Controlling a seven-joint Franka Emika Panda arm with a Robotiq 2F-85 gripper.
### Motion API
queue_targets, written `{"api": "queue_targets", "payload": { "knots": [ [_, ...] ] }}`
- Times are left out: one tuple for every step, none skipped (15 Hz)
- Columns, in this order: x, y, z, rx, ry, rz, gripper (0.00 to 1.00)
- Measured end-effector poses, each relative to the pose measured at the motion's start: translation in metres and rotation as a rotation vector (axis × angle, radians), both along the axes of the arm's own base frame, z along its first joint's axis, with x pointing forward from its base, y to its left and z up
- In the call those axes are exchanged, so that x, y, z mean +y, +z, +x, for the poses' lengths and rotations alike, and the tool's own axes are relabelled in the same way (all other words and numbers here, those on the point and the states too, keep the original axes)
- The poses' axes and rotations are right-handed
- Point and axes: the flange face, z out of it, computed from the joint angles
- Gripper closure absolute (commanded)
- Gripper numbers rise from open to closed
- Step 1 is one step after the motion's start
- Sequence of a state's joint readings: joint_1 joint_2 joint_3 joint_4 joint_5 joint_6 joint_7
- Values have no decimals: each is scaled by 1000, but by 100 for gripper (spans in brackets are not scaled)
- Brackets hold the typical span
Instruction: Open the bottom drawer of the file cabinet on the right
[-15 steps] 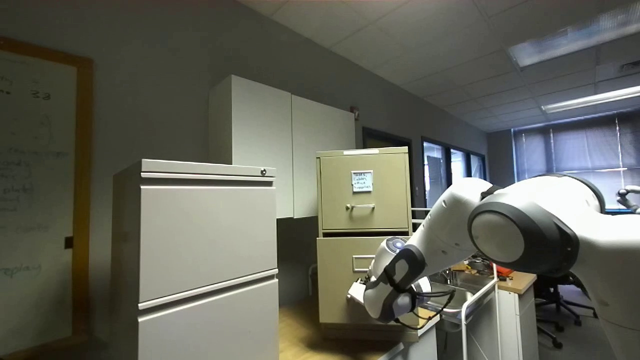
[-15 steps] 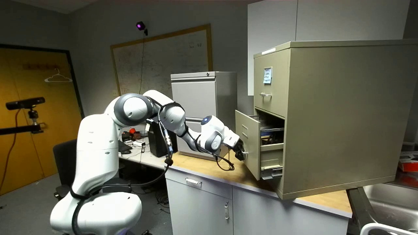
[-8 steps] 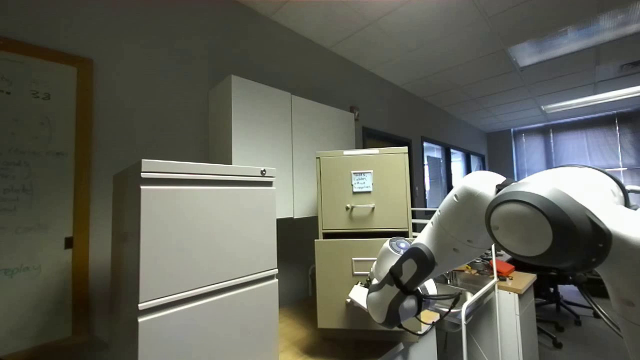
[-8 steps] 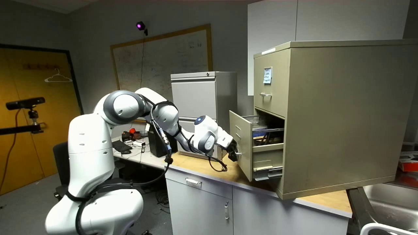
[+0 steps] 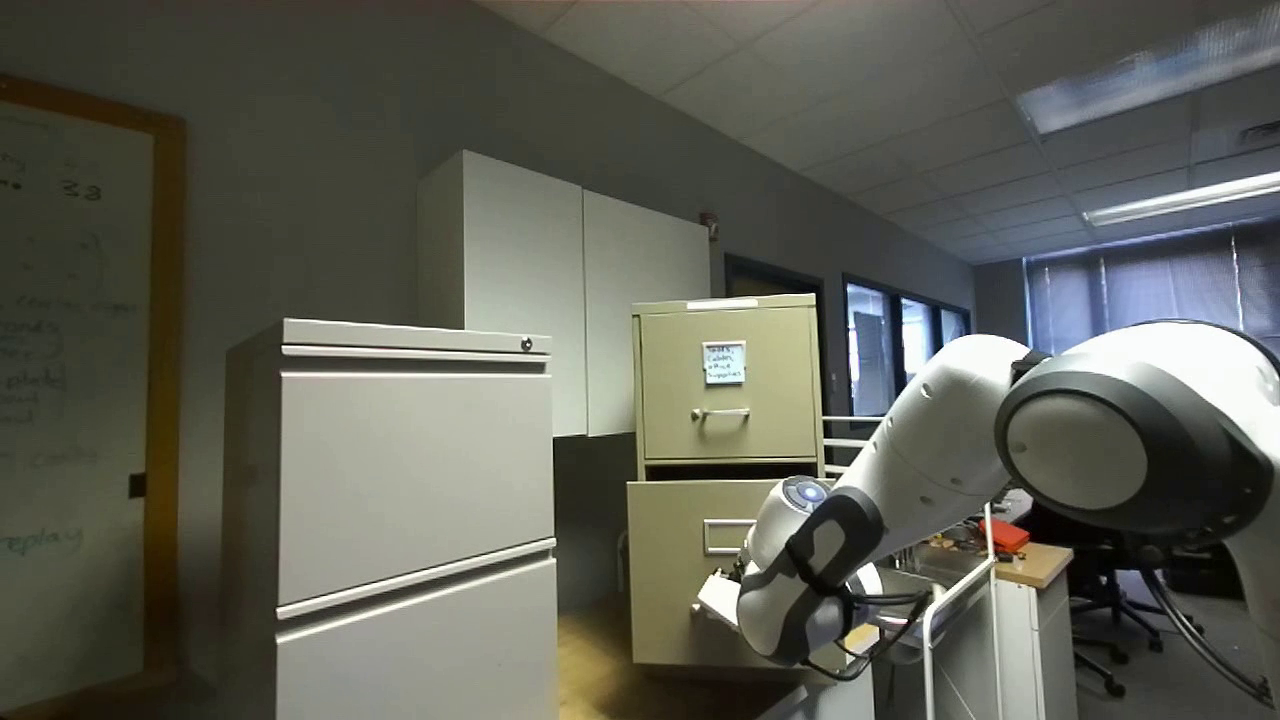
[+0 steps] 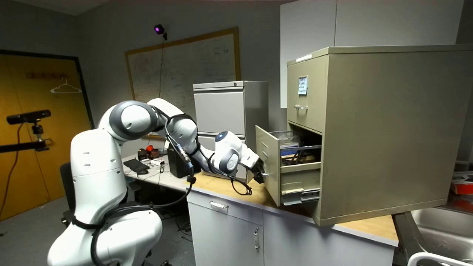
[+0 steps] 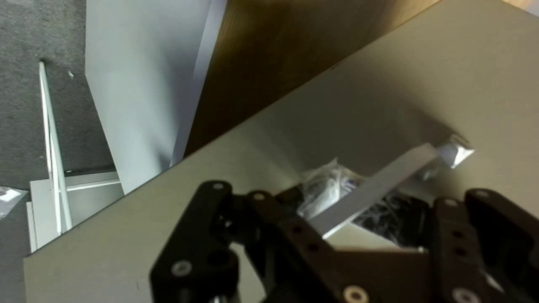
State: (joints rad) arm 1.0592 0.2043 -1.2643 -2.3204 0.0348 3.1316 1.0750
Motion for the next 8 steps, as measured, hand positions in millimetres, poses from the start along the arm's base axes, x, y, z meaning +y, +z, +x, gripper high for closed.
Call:
{"api": "queue_targets", "payload": {
  "knots": [
    [2, 0, -2, 0, 1, 1, 98],
    [4, -1, -4, -1, 2, 1, 98],
    [6, -1, -6, -2, 5, 2, 98],
    [7, -1, -8, -3, 7, 4, 98],
    [9, -1, -10, -6, 10, 6, 98],
    [11, -2, -12, -8, 13, 9, 98],
    [12, -2, -14, -9, 15, 13, 98],
    [13, -2, -15, -9, 17, 16, 98]
  ]
}}
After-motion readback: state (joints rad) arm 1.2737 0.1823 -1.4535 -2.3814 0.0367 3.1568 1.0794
